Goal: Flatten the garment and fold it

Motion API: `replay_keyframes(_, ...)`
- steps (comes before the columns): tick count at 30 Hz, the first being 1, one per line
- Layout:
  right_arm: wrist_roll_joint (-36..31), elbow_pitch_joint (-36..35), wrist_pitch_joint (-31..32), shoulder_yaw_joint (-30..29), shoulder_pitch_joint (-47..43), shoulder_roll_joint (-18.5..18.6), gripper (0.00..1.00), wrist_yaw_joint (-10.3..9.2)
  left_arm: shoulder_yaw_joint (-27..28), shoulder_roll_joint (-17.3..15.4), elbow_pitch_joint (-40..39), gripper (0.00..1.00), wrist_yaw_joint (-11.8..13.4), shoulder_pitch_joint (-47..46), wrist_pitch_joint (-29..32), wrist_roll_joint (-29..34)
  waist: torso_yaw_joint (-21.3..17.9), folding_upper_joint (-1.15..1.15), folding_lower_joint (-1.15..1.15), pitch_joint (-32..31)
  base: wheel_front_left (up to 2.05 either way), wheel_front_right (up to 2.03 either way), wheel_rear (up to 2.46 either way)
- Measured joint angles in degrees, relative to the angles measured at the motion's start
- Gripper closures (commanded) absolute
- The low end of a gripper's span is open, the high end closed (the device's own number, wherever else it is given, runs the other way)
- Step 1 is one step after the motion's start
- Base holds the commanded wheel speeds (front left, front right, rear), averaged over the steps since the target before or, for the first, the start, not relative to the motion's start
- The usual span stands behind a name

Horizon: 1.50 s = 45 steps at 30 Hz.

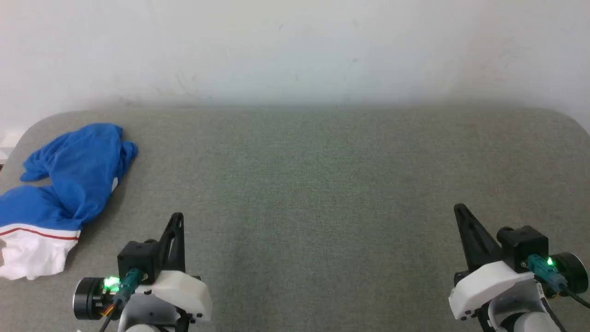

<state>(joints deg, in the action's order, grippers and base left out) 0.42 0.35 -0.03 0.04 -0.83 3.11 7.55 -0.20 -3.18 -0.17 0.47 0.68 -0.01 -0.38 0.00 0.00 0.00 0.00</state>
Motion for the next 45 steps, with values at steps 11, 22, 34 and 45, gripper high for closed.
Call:
replay_keyframes(11, 0.00, 0.00, 0.00, 0.00, 0.00, 0.00, 1.00, 0.00, 0.00, 0.00, 0.00, 1.00, 0.00, 0.00, 0.00, 0.00, 0.00, 0.00, 0.00, 0.00, 0.00, 0.00, 0.00)
replay_keyframes(22, 0.03, 0.18, -0.01, -0.01, -0.08, 0.07, 0.00, 0.00, -0.04, -0.02, -0.03, 0.00, 0.02, 0.05, -0.01, -0.01, 0.00, 0.00, 0.00, 0.00, 0.00, 0.00, 0.00)
replay_keyframes(34, 0.67, 0.48, -1.13, -1.45, -0.36, 0.07, 0.00, 0.00, -0.44, -0.02, -0.26, 0.00, 0.15, 0.13, -1.11, -0.01, 0.21, 0.00, 0.00, -0.05, 0.00, 0.00, 0.00)
replay_keyframes(45, 1.19, 0.54, -2.49, -2.48, -0.40, 0.07, 0.00, 0.00, -0.87, -0.02, -0.56, 0.00, 0.69, 0.31, -2.38, -0.02, 2.05, 0.00, 0.00, 0.17, 0.00, 0.00, 0.00)
